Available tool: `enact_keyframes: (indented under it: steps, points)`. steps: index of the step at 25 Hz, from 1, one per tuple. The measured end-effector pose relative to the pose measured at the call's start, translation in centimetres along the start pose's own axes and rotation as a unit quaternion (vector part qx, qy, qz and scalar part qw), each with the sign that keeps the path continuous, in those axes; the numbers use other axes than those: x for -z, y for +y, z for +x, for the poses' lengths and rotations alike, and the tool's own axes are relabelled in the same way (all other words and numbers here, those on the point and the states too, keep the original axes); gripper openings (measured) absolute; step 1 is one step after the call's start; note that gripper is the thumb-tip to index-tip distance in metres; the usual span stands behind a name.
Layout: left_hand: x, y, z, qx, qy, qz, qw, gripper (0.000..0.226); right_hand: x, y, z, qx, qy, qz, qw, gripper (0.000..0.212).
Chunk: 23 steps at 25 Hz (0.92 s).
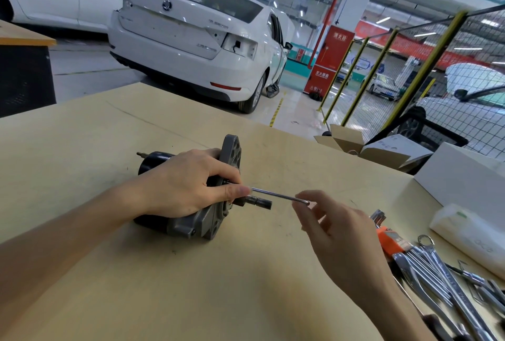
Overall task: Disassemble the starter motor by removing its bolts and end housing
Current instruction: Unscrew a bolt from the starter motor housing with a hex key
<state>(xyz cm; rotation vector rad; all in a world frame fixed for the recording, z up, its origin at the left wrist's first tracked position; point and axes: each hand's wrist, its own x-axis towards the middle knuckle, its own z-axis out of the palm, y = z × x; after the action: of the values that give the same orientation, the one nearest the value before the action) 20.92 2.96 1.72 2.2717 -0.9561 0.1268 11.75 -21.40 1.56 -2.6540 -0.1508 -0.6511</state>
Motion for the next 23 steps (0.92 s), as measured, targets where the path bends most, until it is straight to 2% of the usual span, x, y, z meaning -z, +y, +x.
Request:
enact_keyframes:
  steps: [2,4,6,8,9,11,17,20,23]
  points:
    - [0.0,0.1,0.0,0.004,-0.002,-0.002,1.0,0.04,-0.4,0.4,0.0,-0.063,-0.065,-0.062,0.994,0.026]
    - [0.1,0.2,-0.1,0.005,-0.002,-0.003,1.0,0.041,-0.6,0.6,0.0,-0.126,-0.094,-0.027,0.987,0.031]
    - [0.1,0.3,-0.1,0.003,0.0,-0.002,1.0,0.042,-0.3,0.5,0.4,-0.236,-0.109,0.16,0.952,0.042]
    - [0.1,0.3,-0.1,0.001,0.001,-0.002,1.0,0.042,0.2,-0.1,0.7,-0.316,-0.152,0.319,0.881,0.057]
    - [0.1,0.3,-0.1,0.0,0.001,-0.001,1.0,0.042,0.4,-0.4,0.7,-0.333,-0.181,0.36,0.853,0.06]
    - [0.1,0.2,-0.1,-0.001,-0.001,0.005,1.0,0.041,0.3,-0.7,0.6,-0.332,-0.224,0.4,0.824,0.057]
    - [0.1,0.2,-0.1,-0.01,-0.003,0.01,1.0,0.037,-0.2,-0.4,0.6,-0.321,-0.271,0.471,0.776,0.056]
    - [0.1,0.1,-0.1,-0.006,-0.002,0.015,1.0,0.042,-0.2,-0.5,0.6,-0.296,-0.273,0.485,0.776,0.047]
    - [0.1,0.1,-0.1,-0.006,0.002,0.009,1.0,0.041,-0.2,-0.8,0.5,-0.273,-0.259,0.47,0.798,0.044]
